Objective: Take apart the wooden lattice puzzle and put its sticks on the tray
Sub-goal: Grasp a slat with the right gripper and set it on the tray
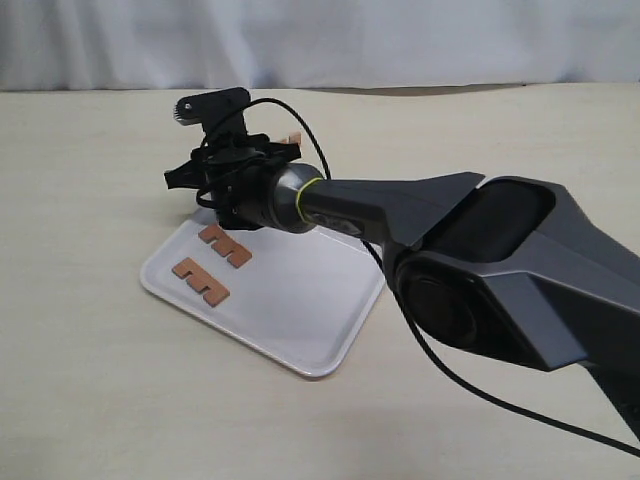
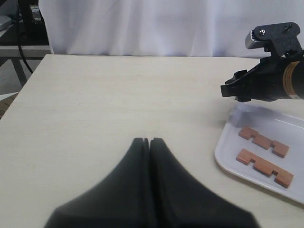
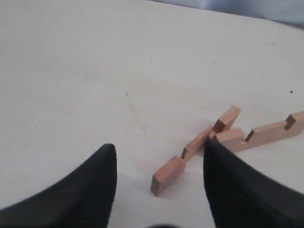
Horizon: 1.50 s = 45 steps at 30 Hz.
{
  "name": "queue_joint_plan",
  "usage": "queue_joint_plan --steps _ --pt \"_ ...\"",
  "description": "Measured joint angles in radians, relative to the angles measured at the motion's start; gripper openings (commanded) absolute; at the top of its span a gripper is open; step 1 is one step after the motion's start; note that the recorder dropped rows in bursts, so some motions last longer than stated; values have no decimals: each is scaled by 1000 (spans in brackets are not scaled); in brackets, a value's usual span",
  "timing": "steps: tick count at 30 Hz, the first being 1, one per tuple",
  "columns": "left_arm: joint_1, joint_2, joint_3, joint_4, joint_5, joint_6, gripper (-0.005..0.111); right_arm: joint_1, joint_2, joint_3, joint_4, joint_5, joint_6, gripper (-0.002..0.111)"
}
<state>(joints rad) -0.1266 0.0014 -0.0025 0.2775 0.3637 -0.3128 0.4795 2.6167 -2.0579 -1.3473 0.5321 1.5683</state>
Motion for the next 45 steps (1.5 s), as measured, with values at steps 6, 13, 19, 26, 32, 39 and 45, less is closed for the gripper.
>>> queue_joint_plan --steps 6,13,19,26,32,39,45 --pt "0 0 0 0 0 0 0 0 24 0 -16 6 40 26" --pt "0 0 0 0 0 0 0 0 26 0 -27 34 17 5" --pt "0 0 0 0 0 0 0 15 -6 0 -25 33 -40 5" --pt "0 0 0 0 0 0 0 92 -93 0 4 40 -240 5" --pt "0 0 0 0 0 0 0 138 -160 0 197 42 -523 5" --pt "0 0 0 0 0 0 0 137 -274 138 495 9 -899 5" --pt "0 0 0 0 0 0 0 86 -441 464 539 -221 -940 5"
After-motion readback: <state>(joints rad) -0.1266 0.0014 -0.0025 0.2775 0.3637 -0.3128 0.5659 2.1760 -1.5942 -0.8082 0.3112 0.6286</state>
